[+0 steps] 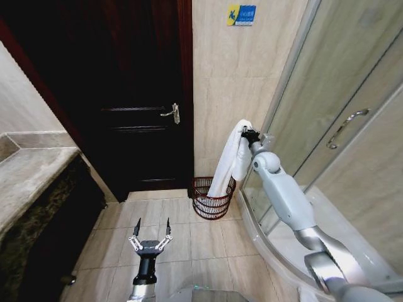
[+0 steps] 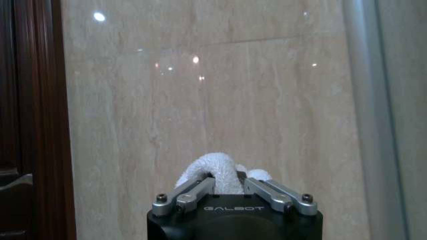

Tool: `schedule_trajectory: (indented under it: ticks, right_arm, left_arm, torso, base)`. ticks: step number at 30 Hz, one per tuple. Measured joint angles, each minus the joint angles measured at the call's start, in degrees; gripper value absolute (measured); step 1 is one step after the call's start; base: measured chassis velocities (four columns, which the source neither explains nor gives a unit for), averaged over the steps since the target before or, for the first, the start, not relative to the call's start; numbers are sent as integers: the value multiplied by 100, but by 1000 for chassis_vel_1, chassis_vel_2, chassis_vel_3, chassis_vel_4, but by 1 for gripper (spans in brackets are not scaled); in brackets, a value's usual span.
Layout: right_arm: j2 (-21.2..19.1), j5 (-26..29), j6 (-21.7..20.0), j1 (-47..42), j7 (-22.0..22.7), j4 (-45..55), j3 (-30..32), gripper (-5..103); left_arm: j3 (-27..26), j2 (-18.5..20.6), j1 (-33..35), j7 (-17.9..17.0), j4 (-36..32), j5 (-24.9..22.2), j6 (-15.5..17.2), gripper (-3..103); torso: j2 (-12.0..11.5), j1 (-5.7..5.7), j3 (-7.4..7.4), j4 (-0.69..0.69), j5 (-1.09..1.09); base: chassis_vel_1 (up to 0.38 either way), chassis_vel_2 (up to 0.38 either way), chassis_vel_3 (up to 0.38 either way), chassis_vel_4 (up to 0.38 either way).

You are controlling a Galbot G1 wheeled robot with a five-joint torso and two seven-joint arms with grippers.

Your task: Discard the used towel into the hamper.

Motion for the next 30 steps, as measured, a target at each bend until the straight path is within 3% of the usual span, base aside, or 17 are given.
schedule_trajectory:
  ticks: [8,10,12,14,18,22,25,30]
  right_arm:
    - [-2,-37,3,-57,16,105,-68,5]
    - [-32,-87,4,-137,-5,187,-70,5]
    - [-46,-96,5,-182,-29,242,-69,5]
    - [-83,-98,1,-270,-71,399,-78,5]
    - [-122,-89,-35,-324,-96,560,-96,5]
    - [-144,-71,-55,-326,-96,622,-107,5]
    - [-141,-47,-73,-224,-98,575,-115,5]
    - [-70,-45,-73,-145,-96,469,-101,5]
  left_arm:
    - [-1,20,-69,-62,47,-56,-5,100]
    - [-39,103,-86,23,-6,-213,71,100]
    - [-72,156,-97,115,-54,-334,129,100]
    - [-330,338,-198,459,-180,-748,272,100]
    - [-640,359,-424,831,-219,-1101,482,100]
    - [-815,303,-589,1018,-248,-1263,619,100]
    - [-1028,362,-701,1241,-330,-1611,928,100]
    - [-1239,435,-712,1503,-308,-1904,1041,100]
  torso:
    - [-195,-83,-107,2,-2]
    - [-237,-101,-129,1,-28]
    - [-247,-108,-137,1,-37]
    - [-261,-117,-145,0,-20]
    - [-261,-117,-145,1,-15]
    - [-256,-112,-141,2,-12]
    - [-242,-104,-133,1,-7]
    - [-231,-101,-127,2,-4]
  base:
    - [-60,82,70,-75]
    - [0,0,0,0]
    - [0,0,0,0]
    - [0,0,0,0]
    - [0,0,0,0]
    - [0,0,0,0]
    - [0,0,0,0]
    - [0,0,0,0]
